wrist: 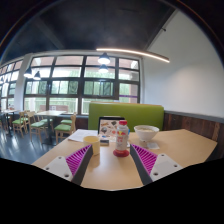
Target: Pour water
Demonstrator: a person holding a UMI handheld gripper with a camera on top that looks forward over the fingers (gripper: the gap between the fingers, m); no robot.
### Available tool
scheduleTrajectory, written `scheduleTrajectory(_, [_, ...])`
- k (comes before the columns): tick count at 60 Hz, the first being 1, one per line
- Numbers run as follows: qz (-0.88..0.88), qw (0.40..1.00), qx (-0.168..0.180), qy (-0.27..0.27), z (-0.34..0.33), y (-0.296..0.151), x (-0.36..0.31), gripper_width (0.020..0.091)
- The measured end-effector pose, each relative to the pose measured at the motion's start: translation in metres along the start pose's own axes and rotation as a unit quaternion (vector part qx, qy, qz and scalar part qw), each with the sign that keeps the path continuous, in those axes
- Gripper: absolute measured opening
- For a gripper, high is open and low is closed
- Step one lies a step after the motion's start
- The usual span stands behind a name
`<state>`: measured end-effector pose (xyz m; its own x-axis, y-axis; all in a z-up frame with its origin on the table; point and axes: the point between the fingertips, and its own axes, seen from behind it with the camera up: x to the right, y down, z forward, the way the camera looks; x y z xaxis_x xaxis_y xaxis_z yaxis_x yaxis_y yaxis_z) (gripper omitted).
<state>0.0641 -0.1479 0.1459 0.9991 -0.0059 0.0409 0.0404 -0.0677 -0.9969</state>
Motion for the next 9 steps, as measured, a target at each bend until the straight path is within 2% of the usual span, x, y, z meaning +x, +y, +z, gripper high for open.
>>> scheduleTrajectory(9, [-0.011,1.0,0.009,0.017,-0.056,0.009,-0.006,0.0824])
